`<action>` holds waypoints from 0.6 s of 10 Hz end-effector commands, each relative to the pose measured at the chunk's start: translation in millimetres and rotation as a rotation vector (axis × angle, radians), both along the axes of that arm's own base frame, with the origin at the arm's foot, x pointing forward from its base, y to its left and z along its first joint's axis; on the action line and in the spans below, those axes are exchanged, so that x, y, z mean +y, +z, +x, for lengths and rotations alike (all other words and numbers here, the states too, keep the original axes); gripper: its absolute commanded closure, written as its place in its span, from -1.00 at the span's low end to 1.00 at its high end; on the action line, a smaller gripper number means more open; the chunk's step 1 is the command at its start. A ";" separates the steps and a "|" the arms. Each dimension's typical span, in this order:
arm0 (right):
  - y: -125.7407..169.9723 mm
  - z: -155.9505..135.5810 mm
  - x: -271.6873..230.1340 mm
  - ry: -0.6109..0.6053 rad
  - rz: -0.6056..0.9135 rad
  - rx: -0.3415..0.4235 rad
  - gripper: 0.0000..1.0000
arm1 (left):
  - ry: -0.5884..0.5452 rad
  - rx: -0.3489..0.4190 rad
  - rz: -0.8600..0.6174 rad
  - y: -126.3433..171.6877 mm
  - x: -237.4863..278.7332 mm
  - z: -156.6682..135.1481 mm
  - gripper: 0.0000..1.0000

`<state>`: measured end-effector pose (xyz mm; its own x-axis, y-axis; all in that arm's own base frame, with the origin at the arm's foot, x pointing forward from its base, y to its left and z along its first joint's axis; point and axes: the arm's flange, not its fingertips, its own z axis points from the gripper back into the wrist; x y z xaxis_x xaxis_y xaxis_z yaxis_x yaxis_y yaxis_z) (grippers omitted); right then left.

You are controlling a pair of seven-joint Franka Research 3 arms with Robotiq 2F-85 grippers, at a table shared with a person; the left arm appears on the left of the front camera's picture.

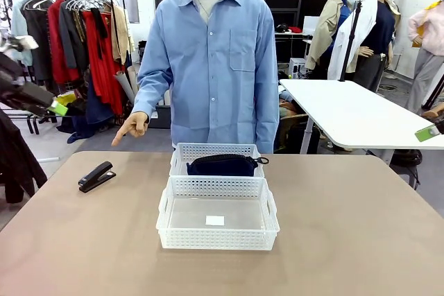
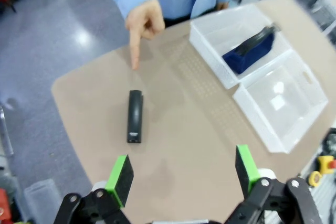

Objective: Distribute items into two baskets.
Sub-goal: Pick up the Stapler that the person points to.

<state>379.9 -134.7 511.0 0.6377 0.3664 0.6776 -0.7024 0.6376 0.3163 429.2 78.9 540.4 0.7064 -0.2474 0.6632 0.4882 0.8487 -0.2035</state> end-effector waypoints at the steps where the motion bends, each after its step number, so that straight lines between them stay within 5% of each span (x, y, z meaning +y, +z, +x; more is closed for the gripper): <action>1: 1.1 0.5 -1.1 0.002 -0.004 0.000 -1.00 | 0.009 0.095 0.119 3.9 -1.7 46.1 -1.00; 6: 1.1 0.5 -1.1 0.002 -0.004 0.000 -1.00 | -0.077 0.208 0.268 -20.1 -21.7 97.8 -1.00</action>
